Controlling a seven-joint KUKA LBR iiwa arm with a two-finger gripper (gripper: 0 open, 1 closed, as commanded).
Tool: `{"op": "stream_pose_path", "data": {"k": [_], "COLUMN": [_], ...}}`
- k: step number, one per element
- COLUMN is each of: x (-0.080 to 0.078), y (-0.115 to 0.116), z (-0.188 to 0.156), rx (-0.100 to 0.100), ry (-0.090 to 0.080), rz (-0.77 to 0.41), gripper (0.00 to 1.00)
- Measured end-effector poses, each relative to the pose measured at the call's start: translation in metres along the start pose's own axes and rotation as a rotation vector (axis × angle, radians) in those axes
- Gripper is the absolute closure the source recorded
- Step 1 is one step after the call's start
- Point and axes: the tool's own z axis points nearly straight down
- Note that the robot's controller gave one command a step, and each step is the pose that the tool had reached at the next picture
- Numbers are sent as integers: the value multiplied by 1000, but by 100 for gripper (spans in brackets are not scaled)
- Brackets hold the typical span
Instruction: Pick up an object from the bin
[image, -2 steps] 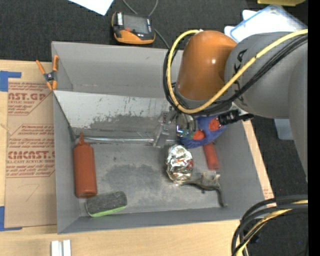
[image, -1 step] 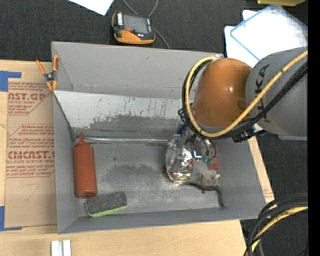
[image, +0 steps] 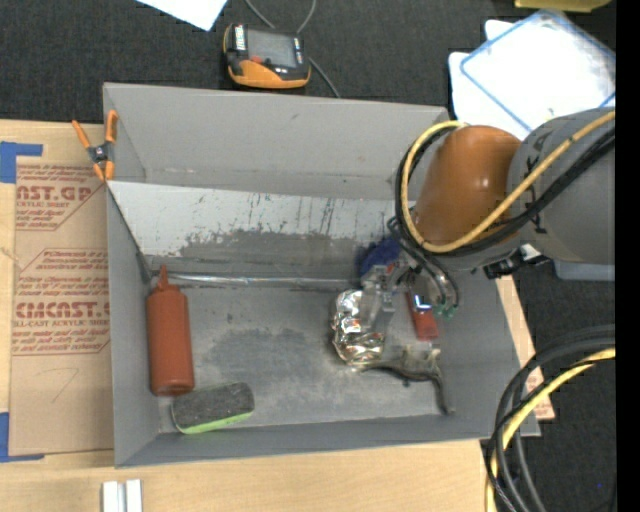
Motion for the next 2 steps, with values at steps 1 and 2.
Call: {"op": "stream_pose_path", "data": {"k": [1,2], "x": [10,2], "y": [-21,-21], "z": [-16,-2], "rx": [-1,1], "ry": [-6,-13], "rz": [-151,-188], "gripper": [100,100]}}
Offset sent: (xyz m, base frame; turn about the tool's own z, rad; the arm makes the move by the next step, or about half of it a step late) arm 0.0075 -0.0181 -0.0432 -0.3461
